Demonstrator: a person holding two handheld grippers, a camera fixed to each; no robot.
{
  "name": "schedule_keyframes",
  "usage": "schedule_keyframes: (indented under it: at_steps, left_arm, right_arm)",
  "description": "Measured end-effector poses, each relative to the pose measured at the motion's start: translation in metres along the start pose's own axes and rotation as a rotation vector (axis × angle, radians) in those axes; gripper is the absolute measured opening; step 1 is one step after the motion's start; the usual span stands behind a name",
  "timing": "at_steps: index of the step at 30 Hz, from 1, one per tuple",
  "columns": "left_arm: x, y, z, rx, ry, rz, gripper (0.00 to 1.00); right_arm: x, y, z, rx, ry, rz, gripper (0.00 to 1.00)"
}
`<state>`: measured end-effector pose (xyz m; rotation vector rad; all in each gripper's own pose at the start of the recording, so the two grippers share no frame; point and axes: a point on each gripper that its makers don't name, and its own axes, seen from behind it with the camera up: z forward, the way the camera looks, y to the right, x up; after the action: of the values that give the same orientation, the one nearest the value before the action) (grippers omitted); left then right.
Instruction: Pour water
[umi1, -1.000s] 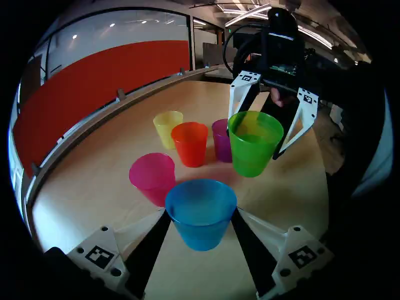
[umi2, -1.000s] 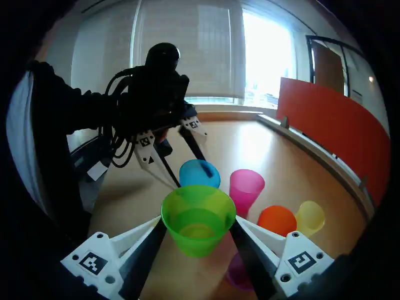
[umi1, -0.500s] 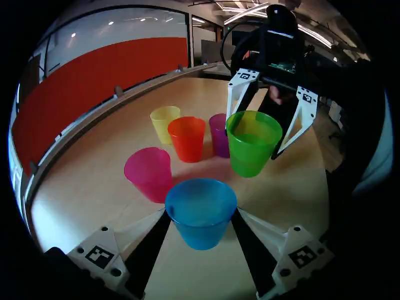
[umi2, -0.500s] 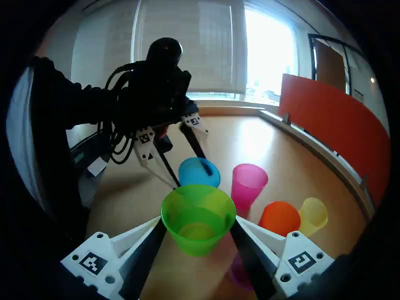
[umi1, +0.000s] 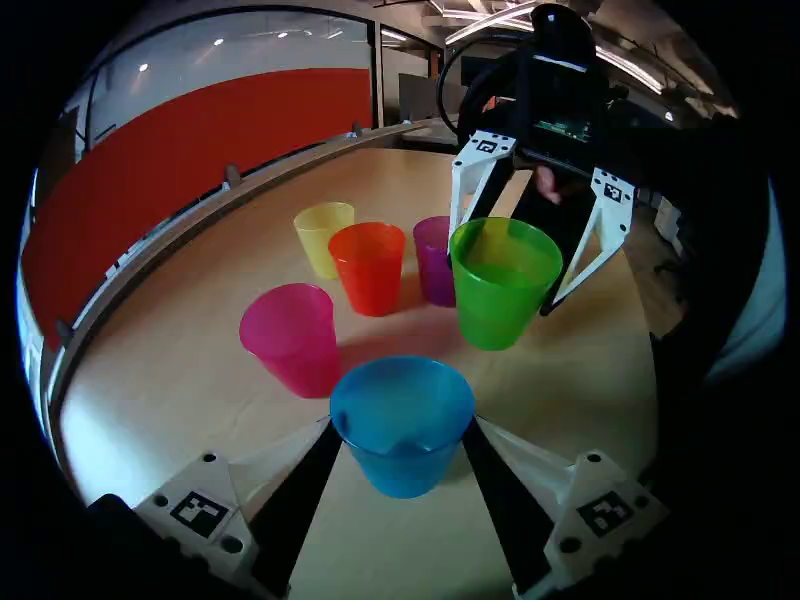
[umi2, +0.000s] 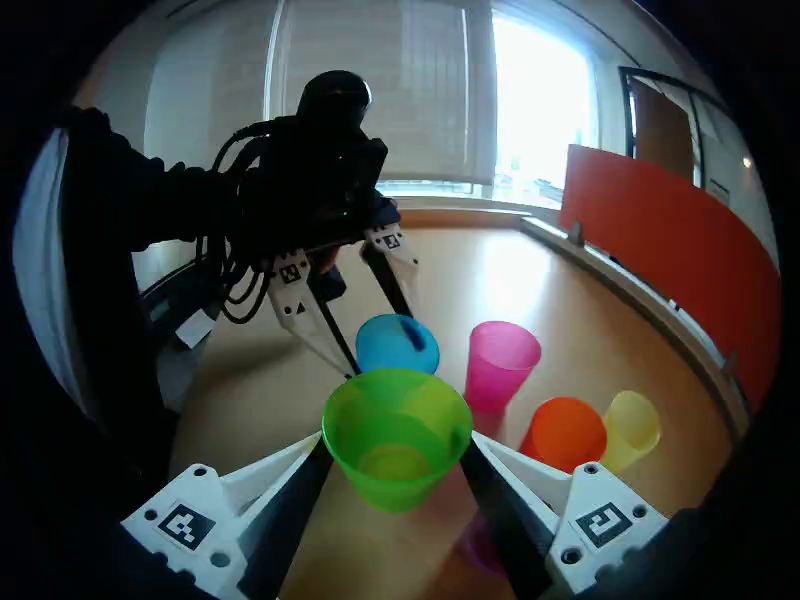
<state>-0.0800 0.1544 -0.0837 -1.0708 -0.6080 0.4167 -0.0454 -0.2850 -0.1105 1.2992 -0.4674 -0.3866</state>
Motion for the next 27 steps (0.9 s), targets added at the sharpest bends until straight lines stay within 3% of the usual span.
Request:
schedule_keyframes:
  at_steps: [27]
  left_arm:
    - [-0.019,-0.001,-0.007,0.007,-0.028,0.002,0.85]
  right_arm:
    - [-0.017,-0.008,0.012,0.011,-0.042,-0.011,0.89]
